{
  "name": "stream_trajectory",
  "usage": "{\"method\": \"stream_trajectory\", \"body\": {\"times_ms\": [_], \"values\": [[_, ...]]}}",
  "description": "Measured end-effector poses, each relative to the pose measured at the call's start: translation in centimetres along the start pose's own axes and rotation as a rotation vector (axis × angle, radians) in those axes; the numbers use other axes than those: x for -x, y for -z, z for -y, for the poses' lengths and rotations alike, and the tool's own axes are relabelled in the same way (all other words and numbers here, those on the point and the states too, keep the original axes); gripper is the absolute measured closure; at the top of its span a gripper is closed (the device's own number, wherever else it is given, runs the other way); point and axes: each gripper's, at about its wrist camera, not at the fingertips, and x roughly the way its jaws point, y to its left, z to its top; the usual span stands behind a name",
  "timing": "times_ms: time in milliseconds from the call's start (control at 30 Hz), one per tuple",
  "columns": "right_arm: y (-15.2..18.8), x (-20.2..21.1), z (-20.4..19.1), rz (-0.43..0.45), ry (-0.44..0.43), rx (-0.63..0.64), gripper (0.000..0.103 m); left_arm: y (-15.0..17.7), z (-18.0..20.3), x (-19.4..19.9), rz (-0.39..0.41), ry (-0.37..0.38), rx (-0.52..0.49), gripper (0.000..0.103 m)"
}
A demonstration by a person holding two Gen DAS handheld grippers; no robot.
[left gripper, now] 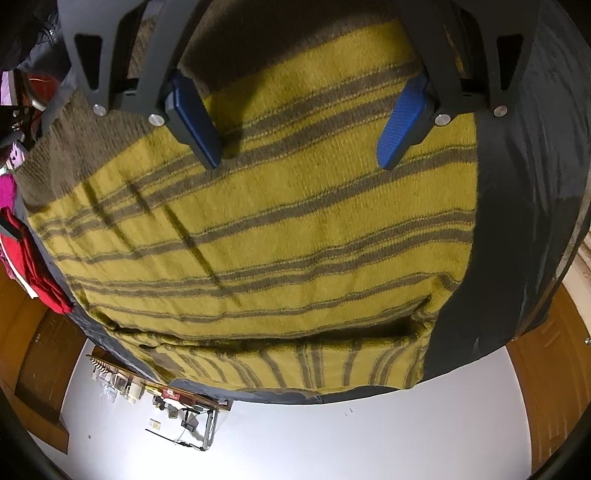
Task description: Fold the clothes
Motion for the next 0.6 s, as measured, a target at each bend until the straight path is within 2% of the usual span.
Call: {"method": "stream_trajectory", "body": {"times_ms": [67, 167, 367, 600], "values": [[0.0, -0.3, 0.6, -0.021, 0.017, -0.02, 0.011, 0.2, -0.1, 0.2, 0.001, -0.002, -0.002, 0.014], [0.3, -0.1, 1.9, -0.03, 0.101, -0.056, 0.011, 0.6, -0.3, 0.4, 0.004, -0.003, -0.006, 0.014], [0.3, 0.8, 4.8, -0.004, 0.23, -0.13, 0.011, 1.1, -0.5, 0.8, 0.013, -0.004, -0.033, 0.013], [-1.3, 0.5, 5.0, 0.016, 0.299, -0.065, 0.011, 1.8, -1.0, 1.5, 0.027, 0.02, -0.072, 0.013]]}}
